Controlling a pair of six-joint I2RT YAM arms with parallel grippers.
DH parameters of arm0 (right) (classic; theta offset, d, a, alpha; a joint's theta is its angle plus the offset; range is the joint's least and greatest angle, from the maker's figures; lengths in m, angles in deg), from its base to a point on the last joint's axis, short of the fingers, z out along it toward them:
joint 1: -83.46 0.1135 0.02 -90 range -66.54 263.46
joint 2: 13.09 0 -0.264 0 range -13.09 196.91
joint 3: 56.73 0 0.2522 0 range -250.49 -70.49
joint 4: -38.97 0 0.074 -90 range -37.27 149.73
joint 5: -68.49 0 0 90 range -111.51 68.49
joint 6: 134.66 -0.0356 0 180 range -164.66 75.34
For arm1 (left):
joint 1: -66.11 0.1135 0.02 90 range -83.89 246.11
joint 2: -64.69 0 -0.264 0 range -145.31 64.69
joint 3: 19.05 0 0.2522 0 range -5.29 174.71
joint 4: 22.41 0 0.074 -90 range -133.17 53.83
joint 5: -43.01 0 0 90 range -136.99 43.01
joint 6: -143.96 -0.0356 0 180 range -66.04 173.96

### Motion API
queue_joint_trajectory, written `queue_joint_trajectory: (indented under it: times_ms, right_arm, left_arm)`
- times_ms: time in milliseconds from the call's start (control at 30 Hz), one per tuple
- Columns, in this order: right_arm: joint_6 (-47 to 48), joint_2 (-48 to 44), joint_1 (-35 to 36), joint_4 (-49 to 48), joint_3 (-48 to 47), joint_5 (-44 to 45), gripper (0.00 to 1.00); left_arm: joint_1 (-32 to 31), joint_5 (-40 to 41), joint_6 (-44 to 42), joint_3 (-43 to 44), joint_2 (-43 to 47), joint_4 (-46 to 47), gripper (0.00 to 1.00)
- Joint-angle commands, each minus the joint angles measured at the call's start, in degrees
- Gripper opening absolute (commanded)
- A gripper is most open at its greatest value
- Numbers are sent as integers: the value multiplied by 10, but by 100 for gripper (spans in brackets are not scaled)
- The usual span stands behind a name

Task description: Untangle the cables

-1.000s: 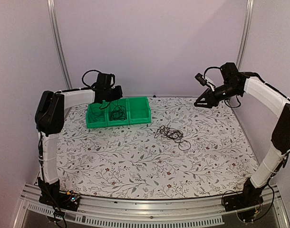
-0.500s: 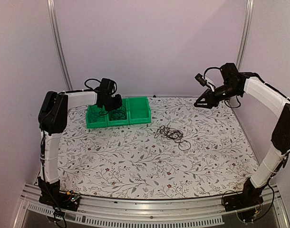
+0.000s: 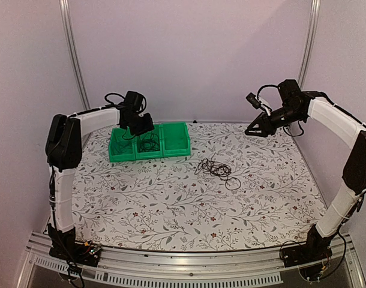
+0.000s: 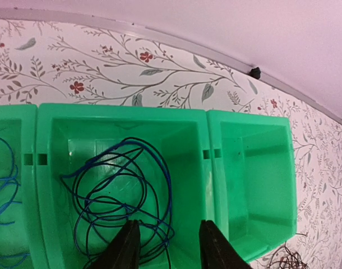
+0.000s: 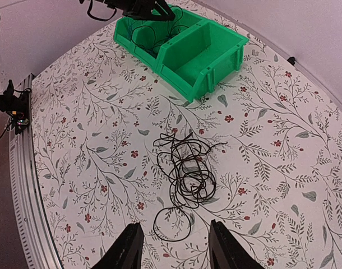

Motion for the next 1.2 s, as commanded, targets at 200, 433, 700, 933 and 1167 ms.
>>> queue_joint_trajectory:
  times_ms: [200, 433, 700, 933, 1167]
  right_arm:
    - [-1, 6, 2, -4, -18, -2, 44]
    - [0, 14, 10, -4, -23, -1, 44]
    - [2, 20, 19, -2, -27, 3, 44]
    - [18, 22, 20, 8, -11, 14, 46]
    - [20, 104, 20, 30, -10, 40, 48]
  left_arm:
    - [-17, 37, 20, -128, 191, -15, 49]
    - [-32, 25, 55, -222, 229, -30, 47]
    - [-28, 28, 54, -204, 185, -23, 32]
    - [-37, -3, 25, -128, 142, 0, 29]
    - [-98, -102, -94, -114, 151, 109, 36]
